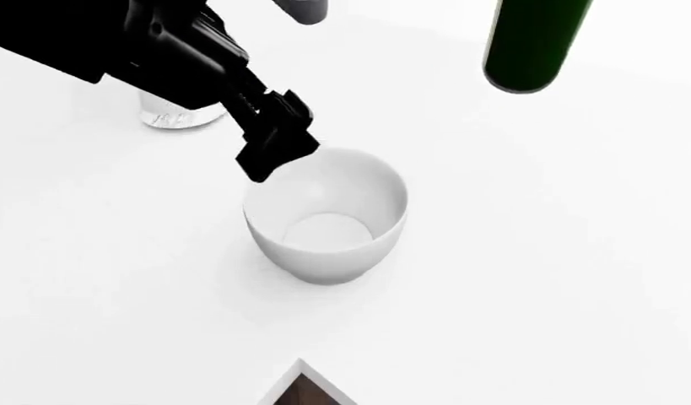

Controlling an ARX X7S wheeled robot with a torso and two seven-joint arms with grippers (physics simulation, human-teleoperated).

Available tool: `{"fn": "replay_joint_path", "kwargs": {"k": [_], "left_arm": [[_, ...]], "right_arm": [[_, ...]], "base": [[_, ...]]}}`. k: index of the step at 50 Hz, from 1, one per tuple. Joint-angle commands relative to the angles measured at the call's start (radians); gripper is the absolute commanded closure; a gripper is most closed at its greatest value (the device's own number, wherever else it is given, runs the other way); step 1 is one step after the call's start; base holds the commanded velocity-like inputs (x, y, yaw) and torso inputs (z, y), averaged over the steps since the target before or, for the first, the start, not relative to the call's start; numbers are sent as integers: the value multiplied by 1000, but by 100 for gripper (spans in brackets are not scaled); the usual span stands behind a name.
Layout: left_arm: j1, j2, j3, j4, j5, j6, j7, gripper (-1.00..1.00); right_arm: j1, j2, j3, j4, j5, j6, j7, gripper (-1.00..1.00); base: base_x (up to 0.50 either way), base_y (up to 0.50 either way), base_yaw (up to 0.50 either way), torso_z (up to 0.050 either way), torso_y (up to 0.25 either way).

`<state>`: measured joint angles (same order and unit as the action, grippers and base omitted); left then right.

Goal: Pick the bowl and bottle and place them in the sink. Then turn on the water.

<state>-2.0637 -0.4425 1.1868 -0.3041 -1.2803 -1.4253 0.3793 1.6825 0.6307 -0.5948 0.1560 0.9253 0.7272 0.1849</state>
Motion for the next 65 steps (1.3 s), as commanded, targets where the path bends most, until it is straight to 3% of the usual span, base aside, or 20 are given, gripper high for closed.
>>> {"fn": "replay_joint_path", "kwargs": {"k": [1,40,65], "left_arm": [[-17,46,22,-196,61,63,56,-100],[100,18,84,-243,118,147,68,-100],[163,78,66,-385,114,206,93,-100]], "right_arm": [[5,2,10,-13,-25,2,-1,100],[17,-19,-10,-6,-39,2,-17,100],[28,-22,-15,-16,-39,9,-24,100]], "base": [[0,0,0,0,0],[0,0,0,0,1],[0,0,0,0,1]]}}
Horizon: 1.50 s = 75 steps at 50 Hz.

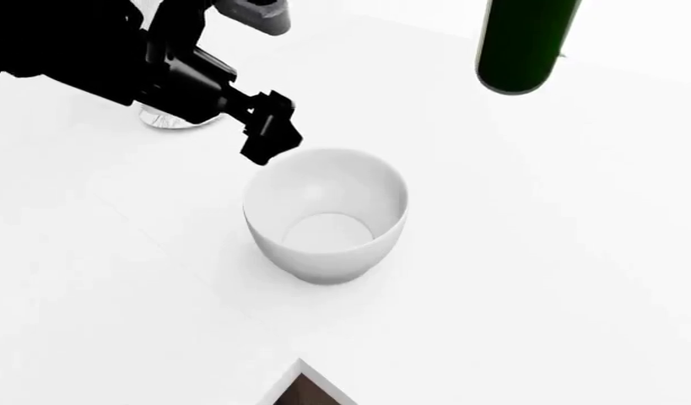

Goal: Pick the bowl and bottle and place them in the sink. Then turn on the water.

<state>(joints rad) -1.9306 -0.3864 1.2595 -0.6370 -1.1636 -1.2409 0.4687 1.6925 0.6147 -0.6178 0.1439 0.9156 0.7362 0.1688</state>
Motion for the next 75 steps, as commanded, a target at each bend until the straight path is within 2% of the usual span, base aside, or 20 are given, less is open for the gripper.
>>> {"fn": "replay_joint_path", "kwargs": {"k": [1,17,41,56,75], "left_arm": [[34,24,-2,-56,3,29,6,-100],[50,23,-10,-41,-12,18,-16,-100],[92,52,52,-26,35,32,-17,-100],[124,60,51,-12,25,29,-42,-100],[158,101,79,-77,57,72,-4,-100]], "right_arm": [[20,-7,6,-4,-31,1,-9,100],[18,-10,4,-4,-32,0,-10,100],[9,-7,3,-9,-33,-6,-14,100],[-2,-2,9,-25,-27,-8,-8,100],[-7,-4,4,-24,-32,-18,-18,100]], "base": [[0,0,0,0,0],[0,0,0,0,1],[0,0,0,0,1],[0,0,0,0,1],[0,0,0,1,1]]}}
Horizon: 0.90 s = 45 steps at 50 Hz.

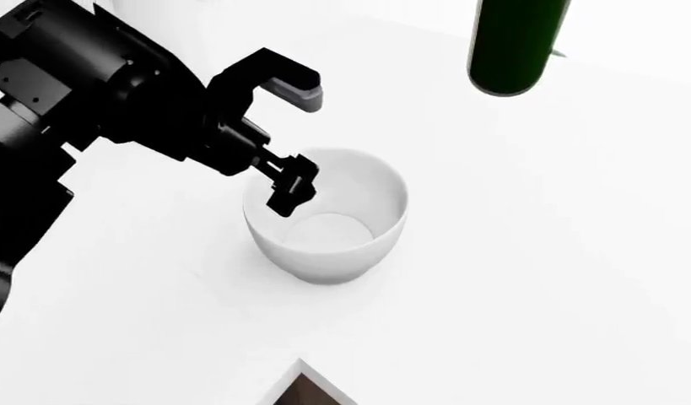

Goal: Pick the bowl and bottle and place them in the sink. Then turn on the water.

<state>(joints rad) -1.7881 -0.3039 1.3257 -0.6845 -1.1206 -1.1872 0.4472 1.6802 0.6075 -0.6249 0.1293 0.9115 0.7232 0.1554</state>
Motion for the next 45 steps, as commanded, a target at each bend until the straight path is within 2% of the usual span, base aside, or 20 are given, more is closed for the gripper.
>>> {"fn": "replay_joint_path", "kwargs": {"k": [1,45], "left_arm": [[15,20,13,-33,14,18,15,-100],[84,53,24,-114,27,51,16,-100]], "right_arm": [[6,3,11,-9,-29,-4,-4,100],[-2,-5,11,-10,-28,-10,-5,100]], "base": [[0,0,0,0,0],[0,0,0,0,0]]}}
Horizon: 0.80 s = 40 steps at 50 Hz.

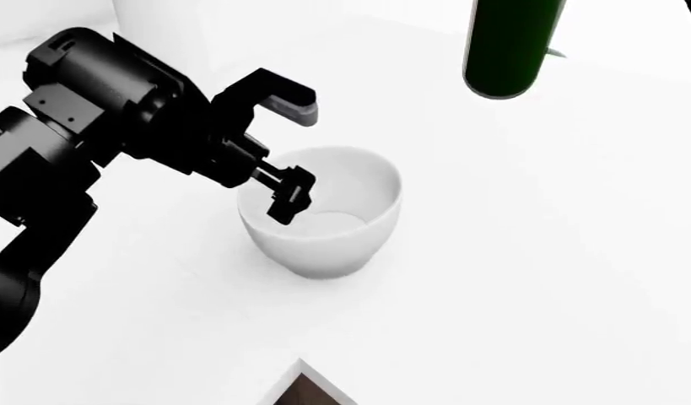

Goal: Pick the bowl and bottle and place them in the sink. Then turn on the water.

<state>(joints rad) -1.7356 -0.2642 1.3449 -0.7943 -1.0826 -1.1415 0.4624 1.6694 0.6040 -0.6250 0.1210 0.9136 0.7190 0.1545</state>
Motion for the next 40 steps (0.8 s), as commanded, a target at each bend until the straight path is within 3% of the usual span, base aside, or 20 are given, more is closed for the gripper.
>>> {"fn": "replay_joint_path", "kwargs": {"k": [1,9,10,40], "left_arm": [[32,17,6,-10,-10,6,4,-100],[40,24,10,-13,-9,4,4,-100],[40,24,7,-13,-9,9,1,100],[-23,-13,-36,71,-36,-1,-38,100]], "right_arm": [[8,-2,10,0,-31,-7,-5,100],[12,-2,11,-2,-30,-4,-6,100],[11,-2,11,-3,-30,-4,-5,100],[11,1,16,-13,-25,-1,1,100]], "base": [[2,-3,0,0,0],[1,-1,-2,0,0],[2,-2,-3,0,0],[1,0,-1,0,0]]}}
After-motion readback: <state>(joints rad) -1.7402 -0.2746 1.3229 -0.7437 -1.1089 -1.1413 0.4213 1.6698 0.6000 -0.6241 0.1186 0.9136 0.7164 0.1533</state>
